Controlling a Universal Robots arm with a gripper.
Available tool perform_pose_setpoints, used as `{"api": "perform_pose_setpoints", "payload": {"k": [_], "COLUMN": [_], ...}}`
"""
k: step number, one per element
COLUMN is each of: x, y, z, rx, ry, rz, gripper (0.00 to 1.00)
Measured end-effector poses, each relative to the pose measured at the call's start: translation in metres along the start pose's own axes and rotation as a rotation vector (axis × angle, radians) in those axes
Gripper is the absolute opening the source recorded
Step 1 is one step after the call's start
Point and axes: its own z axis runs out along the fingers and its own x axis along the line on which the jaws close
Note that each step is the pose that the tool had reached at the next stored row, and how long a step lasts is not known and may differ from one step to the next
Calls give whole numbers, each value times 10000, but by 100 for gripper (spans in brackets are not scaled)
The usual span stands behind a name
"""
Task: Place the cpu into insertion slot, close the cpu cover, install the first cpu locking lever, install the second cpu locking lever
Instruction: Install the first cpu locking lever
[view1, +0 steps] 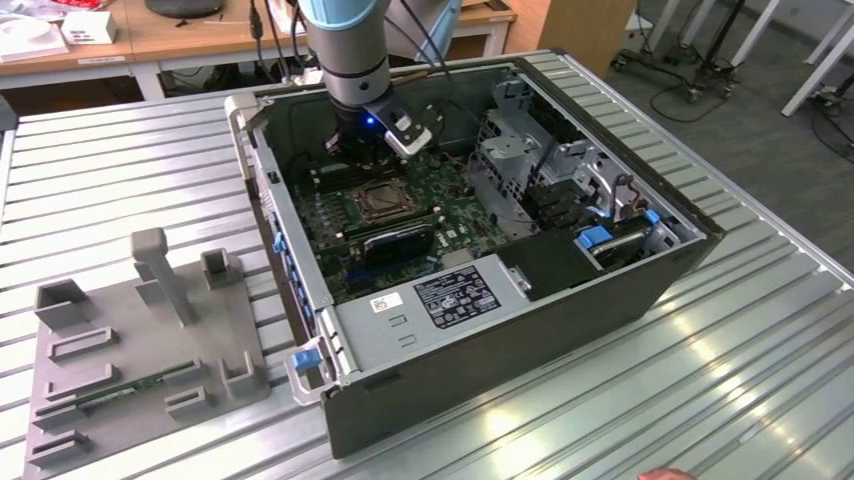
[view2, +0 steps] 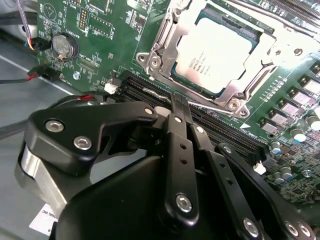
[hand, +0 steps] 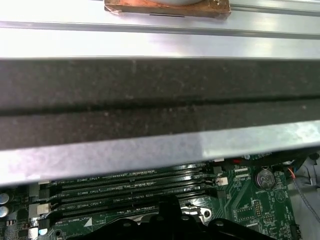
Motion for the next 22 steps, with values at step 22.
{"api": "perform_pose_setpoints", "payload": {"k": [22], "x": [5], "y": [20], "z": [9], "rx": [133], "ry": [-93], "rz": [332], "gripper": [11]}}
